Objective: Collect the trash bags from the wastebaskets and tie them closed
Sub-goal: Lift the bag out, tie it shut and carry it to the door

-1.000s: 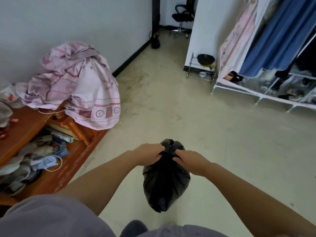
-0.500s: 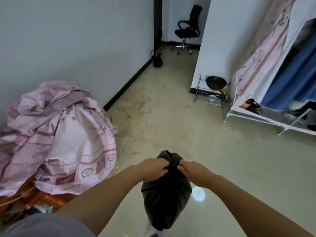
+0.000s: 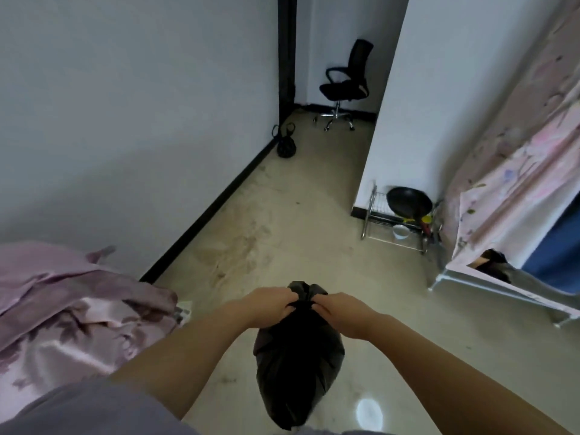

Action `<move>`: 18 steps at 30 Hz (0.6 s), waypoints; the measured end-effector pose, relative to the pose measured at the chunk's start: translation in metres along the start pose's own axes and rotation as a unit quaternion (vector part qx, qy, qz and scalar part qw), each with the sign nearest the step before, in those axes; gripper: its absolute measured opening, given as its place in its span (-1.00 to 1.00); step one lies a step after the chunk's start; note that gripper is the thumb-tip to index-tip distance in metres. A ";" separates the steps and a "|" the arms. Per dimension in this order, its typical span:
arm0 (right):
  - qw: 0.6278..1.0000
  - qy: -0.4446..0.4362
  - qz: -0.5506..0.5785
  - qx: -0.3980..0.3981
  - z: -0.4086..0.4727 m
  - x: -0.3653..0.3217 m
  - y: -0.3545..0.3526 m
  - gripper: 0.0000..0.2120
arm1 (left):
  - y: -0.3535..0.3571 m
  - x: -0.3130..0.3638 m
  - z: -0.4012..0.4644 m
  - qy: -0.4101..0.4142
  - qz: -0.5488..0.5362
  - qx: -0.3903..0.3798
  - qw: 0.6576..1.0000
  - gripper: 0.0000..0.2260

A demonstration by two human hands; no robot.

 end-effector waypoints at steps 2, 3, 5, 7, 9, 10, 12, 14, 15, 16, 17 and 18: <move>1.000 -0.007 -0.001 0.001 0.044 0.025 -0.032 -0.70 | -0.027 -0.024 0.045 -0.007 -0.013 -0.005 1.000 -0.84; 1.000 -0.011 -0.004 0.002 0.065 0.035 -0.047 -0.70 | -0.041 -0.036 0.064 -0.010 -0.015 -0.001 1.000 -0.83; 1.000 -0.018 -0.009 0.000 0.108 0.054 -0.074 -0.70 | -0.069 -0.057 0.100 -0.014 -0.025 0.006 1.000 -0.82; 1.000 -0.020 -0.018 0.000 0.151 0.071 -0.098 -0.68 | -0.091 -0.083 0.136 -0.022 -0.028 0.005 0.999 -0.82; 0.999 -0.024 -0.022 -0.002 0.197 0.088 -0.118 -0.68 | -0.111 -0.112 0.173 -0.027 -0.032 0.005 0.999 -0.81; 0.999 -0.025 -0.026 -0.002 0.220 0.097 -0.129 -0.68 | -0.122 -0.127 0.193 -0.027 -0.032 0.008 0.999 -0.81; 0.999 -0.017 -0.036 0.001 0.267 0.118 -0.152 -0.70 | -0.145 -0.157 0.234 -0.019 -0.026 0.016 0.999 -0.82; 0.999 -0.009 -0.031 0.008 0.314 0.136 -0.176 -0.70 | -0.172 -0.185 0.273 -0.007 -0.020 0.023 1.000 -0.82; 1.000 -0.006 -0.025 0.012 0.337 0.143 -0.189 -0.70 | -0.187 -0.200 0.293 -0.001 -0.012 0.023 1.000 -0.81; 1.000 0.000 -0.020 0.014 0.358 0.151 -0.201 -0.69 | -0.202 -0.214 0.313 0.005 -0.004 0.022 1.000 -0.81; 1.000 0.007 -0.015 0.016 0.379 0.159 -0.214 -0.69 | -0.218 -0.229 0.332 0.010 0.004 0.022 1.000 -0.80; 1.000 0.014 -0.011 0.019 0.400 0.166 -0.228 -0.69 | -0.234 -0.244 0.352 0.015 0.013 0.024 1.000 -0.80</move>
Point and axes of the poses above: each hand's wrist, its own z-axis towards the middle knuckle, its own y-axis out of the palm, x = y × z, the point moved 5 cm from there along z, towards the middle knuckle, and after that the axes turned 2 degrees about y, right-handed, at the moved point
